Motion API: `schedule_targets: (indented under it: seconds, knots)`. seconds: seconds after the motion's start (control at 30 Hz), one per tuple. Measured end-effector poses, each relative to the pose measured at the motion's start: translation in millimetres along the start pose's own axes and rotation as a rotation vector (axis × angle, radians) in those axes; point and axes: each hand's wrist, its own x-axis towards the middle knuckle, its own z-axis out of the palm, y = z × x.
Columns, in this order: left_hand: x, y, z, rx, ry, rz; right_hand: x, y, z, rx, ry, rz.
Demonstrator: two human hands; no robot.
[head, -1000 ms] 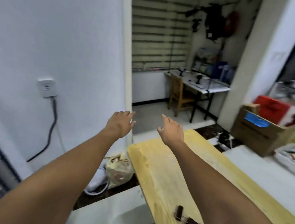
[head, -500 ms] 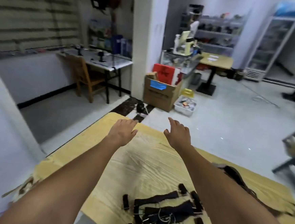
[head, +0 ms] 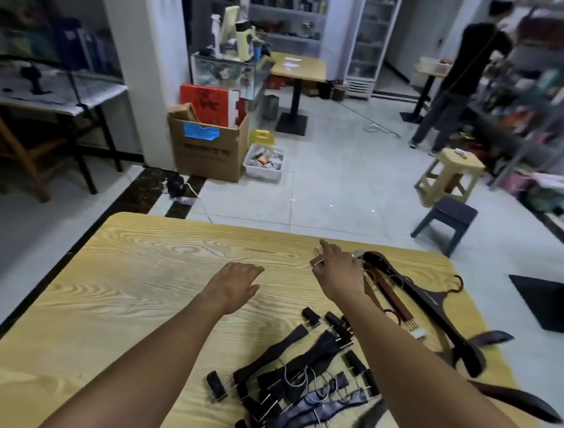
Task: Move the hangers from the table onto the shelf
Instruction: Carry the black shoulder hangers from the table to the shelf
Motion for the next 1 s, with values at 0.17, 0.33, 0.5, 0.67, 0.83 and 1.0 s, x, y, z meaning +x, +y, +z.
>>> schedule_targets:
  seconds: [0.17, 0.33, 0.5, 0.67, 0.83, 1.0]
  knots:
    - [18, 13, -4, 0.006, 0.004, 0.067, -13, 17, 5, 0.005, 0.011, 0.068]
    - [42, 38, -11, 0.011, 0.021, 0.144, -24, 48, 6, -0.007, -0.008, 0.185]
    - [72, 75, -14, 0.033, 0.034, 0.217, -34, 96, -1, 0.005, -0.006, 0.327]
    - [105, 118, -16, 0.053, 0.030, 0.273, -34, 143, -10, -0.007, -0.002, 0.404]
    - [141, 162, -22, 0.048, 0.061, 0.301, -29, 195, -4, -0.022, -0.036, 0.454]
    - [194, 215, -21, 0.081, 0.058, 0.310, -14, 266, 4, -0.066, -0.119, 0.517]
